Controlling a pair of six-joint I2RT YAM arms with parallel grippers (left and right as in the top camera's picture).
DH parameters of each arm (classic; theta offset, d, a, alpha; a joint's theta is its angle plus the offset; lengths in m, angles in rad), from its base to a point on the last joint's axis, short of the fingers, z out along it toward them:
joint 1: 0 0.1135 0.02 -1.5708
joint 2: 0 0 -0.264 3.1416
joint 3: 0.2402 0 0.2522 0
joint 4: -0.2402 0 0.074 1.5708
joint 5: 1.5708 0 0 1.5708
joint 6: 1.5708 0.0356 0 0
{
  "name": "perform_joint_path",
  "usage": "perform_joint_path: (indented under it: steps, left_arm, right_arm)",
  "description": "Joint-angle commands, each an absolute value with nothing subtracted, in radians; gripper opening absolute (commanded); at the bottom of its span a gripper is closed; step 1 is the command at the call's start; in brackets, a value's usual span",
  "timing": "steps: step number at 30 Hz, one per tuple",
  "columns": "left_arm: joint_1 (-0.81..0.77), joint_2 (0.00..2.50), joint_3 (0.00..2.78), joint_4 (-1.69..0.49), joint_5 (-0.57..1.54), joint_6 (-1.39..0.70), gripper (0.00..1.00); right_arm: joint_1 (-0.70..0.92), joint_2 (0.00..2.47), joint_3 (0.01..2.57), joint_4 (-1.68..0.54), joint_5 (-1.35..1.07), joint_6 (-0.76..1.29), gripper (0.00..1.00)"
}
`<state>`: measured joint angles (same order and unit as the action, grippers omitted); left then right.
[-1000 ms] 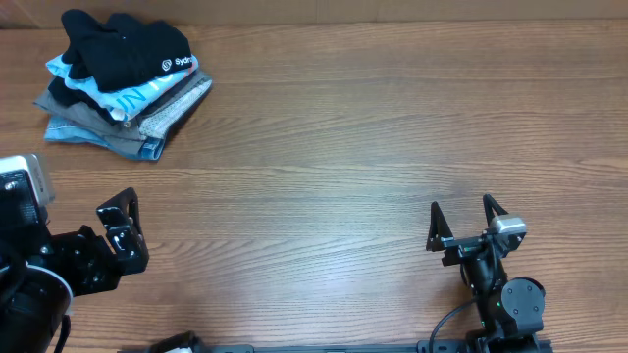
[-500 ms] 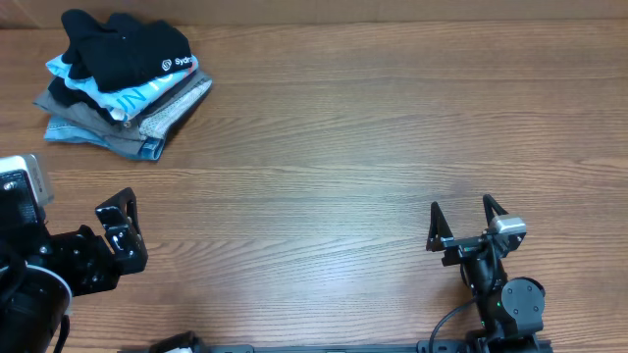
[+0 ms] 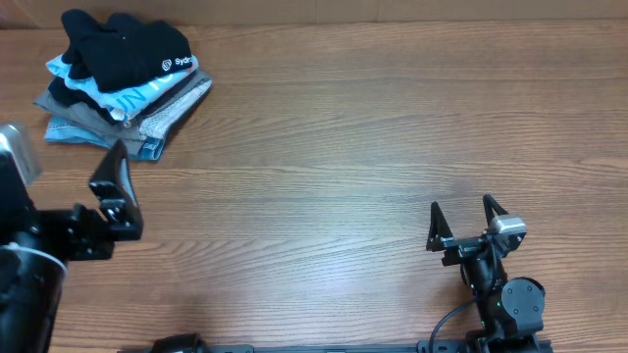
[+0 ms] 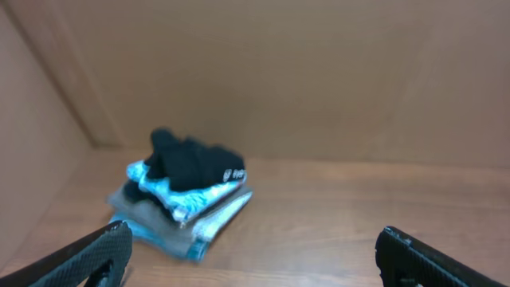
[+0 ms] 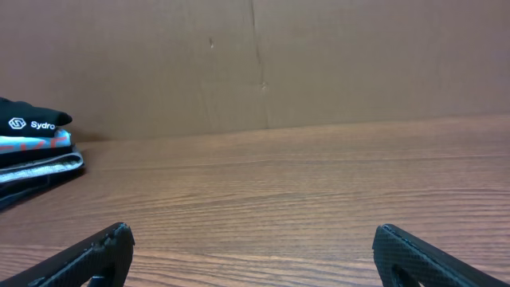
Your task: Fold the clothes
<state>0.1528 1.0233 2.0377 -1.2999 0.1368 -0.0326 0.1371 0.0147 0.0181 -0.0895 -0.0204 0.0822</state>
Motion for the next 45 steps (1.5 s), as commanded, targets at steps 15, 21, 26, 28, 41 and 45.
perform_joint_path:
  steps: [15, 21, 26, 28, 41, 45]
  left_arm:
    - [0.111, 0.462, 0.99, -0.551, 0.053, -0.061, 1.0]
    - [0.11, 0.257, 0.728, -0.403, 0.073, -0.098, 1.0]
    - [0.11, 0.082, 0.519, -0.325, 0.086, -0.102, 1.0]
    - [0.11, 0.029, 0.452, -0.299, 0.087, -0.102, 1.0]
    - [0.096, 0.004, 0.136, 0.083, 0.104, -0.102, 1.0]
    - [0.096, 0.004, 0.005, 0.247, 0.105, -0.102, 1.0]
  right_arm:
    - [0.133, 0.003, 0.008, -0.083, -0.012, 0.081, 1.0]
    - [0.133, 0.003, 0.008, -0.083, -0.012, 0.081, 1.0]
    - [0.133, 0.003, 0.008, -0.083, -0.012, 0.081, 1.0]
    - [0.133, 0.003, 0.008, -0.083, -0.012, 0.081, 1.0]
    - [0.133, 0.003, 0.008, -0.083, -0.012, 0.081, 1.0]
    - [0.133, 0.003, 0.008, -0.083, -0.012, 0.081, 1.0]
